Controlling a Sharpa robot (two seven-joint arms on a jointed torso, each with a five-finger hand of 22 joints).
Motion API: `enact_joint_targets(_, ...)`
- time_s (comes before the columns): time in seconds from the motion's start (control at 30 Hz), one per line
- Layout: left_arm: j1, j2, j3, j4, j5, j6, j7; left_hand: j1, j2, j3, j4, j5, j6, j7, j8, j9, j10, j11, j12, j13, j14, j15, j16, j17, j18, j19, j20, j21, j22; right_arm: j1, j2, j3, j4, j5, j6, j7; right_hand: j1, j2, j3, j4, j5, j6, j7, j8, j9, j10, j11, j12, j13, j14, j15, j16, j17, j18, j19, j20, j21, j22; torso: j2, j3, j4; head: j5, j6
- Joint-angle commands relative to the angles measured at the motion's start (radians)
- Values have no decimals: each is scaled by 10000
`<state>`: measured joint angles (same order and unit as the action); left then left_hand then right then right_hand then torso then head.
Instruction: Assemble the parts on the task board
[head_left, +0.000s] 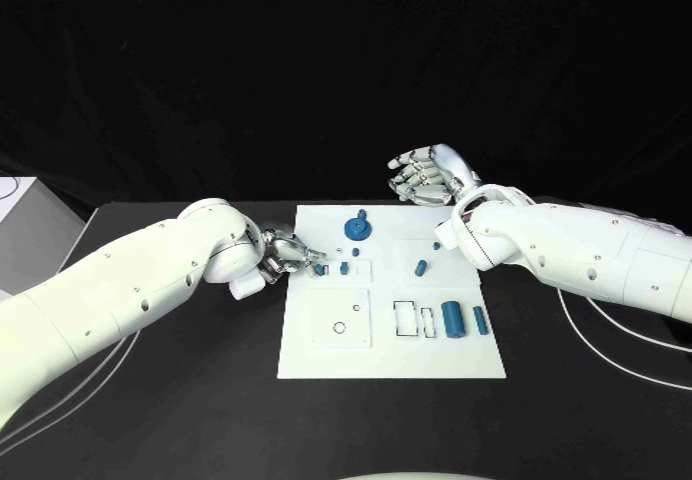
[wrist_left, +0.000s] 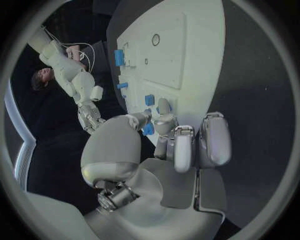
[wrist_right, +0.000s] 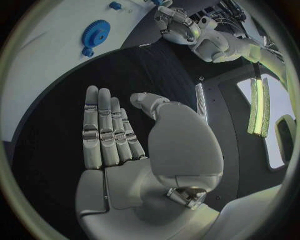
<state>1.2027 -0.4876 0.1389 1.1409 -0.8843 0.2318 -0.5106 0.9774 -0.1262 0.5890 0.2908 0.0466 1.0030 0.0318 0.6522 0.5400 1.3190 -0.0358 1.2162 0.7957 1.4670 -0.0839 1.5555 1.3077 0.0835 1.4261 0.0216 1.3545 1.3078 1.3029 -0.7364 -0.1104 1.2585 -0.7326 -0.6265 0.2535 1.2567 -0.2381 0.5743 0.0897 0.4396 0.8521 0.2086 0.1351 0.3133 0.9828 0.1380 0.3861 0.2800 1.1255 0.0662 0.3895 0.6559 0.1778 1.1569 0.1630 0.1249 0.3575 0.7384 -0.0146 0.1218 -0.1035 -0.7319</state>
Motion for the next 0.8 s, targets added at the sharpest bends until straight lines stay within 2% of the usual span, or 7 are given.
enact_joint_targets(0.03,30,32,-2,-14,-122,328,-39,-313,-38,-251,2,39,94,-7,37,-18,99,-17,11,41,953,-49,52,2335,-195,82,12,64,337,7,6,6,12,12,21,150,-98,43,-40,-42,45,13,101,42,-10,16,43,-48,-25,16,52,-70,-22,35,19,69,-40,-23,-4,4,2,-3,-13)
enact_joint_targets(0.5,30,39,-4,-32,-229,572,-75,-513,-44,-481,5,39,126,-26,46,-18,146,-32,39,148,985,-58,89,2445,-205,102,7,103,382,13,-7,6,41,28,35,156,-103,47,-48,-42,45,24,105,52,-8,28,45,-54,-60,26,54,-96,-33,37,27,73,-57,-54,-5,-1,8,-21,-33)
enact_joint_targets(0.8,27,180,-21,-208,-329,597,-84,-251,197,-381,-121,49,141,-61,51,-23,193,-62,48,229,989,-77,94,2461,-209,108,-6,123,406,14,2,6,94,30,58,158,-104,52,-51,-42,46,35,105,60,-5,38,45,-55,-76,36,53,-105,-37,38,35,74,-63,-68,5,1,-1,-18,-46)
